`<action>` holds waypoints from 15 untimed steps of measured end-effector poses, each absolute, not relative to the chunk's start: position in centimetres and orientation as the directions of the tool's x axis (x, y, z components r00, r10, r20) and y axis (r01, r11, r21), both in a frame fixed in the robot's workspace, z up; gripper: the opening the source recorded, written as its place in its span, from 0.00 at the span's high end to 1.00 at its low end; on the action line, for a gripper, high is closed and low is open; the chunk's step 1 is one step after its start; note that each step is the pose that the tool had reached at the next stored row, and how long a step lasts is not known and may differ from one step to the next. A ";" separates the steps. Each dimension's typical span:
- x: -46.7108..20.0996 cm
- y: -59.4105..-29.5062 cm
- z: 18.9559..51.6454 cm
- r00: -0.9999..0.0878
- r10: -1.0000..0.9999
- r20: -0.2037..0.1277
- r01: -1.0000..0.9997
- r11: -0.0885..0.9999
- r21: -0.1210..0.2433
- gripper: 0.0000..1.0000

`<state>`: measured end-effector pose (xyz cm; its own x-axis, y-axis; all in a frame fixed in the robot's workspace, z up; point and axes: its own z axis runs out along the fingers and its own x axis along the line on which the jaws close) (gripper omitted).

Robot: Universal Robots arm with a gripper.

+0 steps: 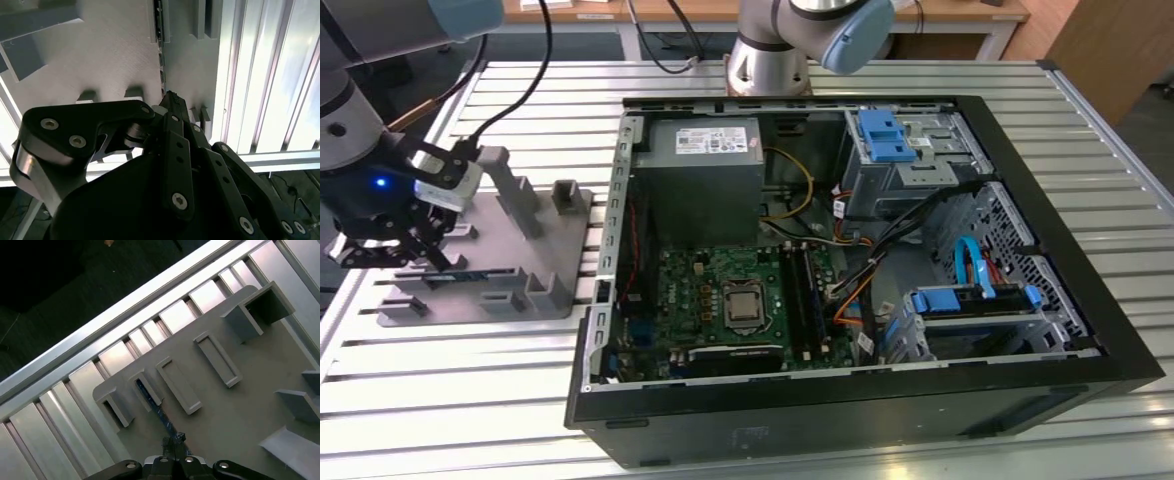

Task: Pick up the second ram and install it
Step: 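Pick up the second ram and move it above second insertion slot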

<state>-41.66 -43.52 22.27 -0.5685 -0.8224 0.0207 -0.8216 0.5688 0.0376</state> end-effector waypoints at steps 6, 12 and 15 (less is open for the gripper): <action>-41.7 -43.5 22.3 -0.531 -0.847 0.021 -0.846 0.531 0.038 0.90; -41.7 -43.5 22.3 -0.493 -0.870 0.021 -0.869 0.494 0.038 0.90; -41.7 -43.5 22.3 -0.474 -0.880 0.021 -0.879 0.475 0.038 0.90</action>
